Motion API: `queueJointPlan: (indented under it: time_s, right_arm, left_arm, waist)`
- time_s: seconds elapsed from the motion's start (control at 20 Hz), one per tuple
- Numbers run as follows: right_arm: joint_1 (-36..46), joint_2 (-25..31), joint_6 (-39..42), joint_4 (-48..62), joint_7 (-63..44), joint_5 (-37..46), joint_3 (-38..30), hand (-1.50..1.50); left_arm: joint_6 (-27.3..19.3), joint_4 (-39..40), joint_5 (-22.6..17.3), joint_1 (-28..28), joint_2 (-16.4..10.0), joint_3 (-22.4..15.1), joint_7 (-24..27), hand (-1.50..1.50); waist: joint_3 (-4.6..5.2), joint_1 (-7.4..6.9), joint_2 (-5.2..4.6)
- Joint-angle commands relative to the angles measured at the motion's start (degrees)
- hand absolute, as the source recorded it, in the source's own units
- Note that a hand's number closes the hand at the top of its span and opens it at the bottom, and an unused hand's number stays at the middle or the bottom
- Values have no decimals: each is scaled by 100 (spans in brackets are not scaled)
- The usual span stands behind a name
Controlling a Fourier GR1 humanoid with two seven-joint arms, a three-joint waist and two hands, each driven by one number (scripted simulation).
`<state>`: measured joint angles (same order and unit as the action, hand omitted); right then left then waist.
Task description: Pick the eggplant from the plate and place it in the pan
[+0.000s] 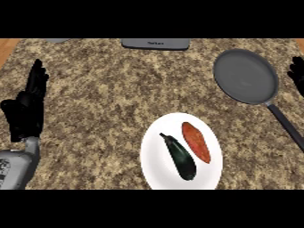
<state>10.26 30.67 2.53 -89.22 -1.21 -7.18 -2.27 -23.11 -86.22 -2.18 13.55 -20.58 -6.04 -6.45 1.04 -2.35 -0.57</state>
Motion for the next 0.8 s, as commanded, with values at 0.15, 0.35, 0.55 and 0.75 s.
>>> queueJointPlan:
  time_s: [0.15,0.35,0.55,0.75]
  right_arm:
    - [929,-595,1284,-230,44,437,2164,150]
    - [1951,-192,1290,-491,480,2038,2891,150]
    - [1882,-1453,798,818,1682,2243,3461,-150]
    - [2645,-1592,1344,1515,2077,2650,3923,-150]
  left_arm:
    - [889,-41,-669,100,639,-699,-215,0]
    - [1427,96,-1111,-136,1183,-1314,-416,0]
    - [1733,43,-1464,-384,1133,-1187,-398,0]
    - [2105,167,-1853,-401,851,-714,-359,0]
  waist:
    - [-76,-415,-98]
    - [-39,-622,-108]
    - [-112,-240,-63]
    - [-99,-55,-6]
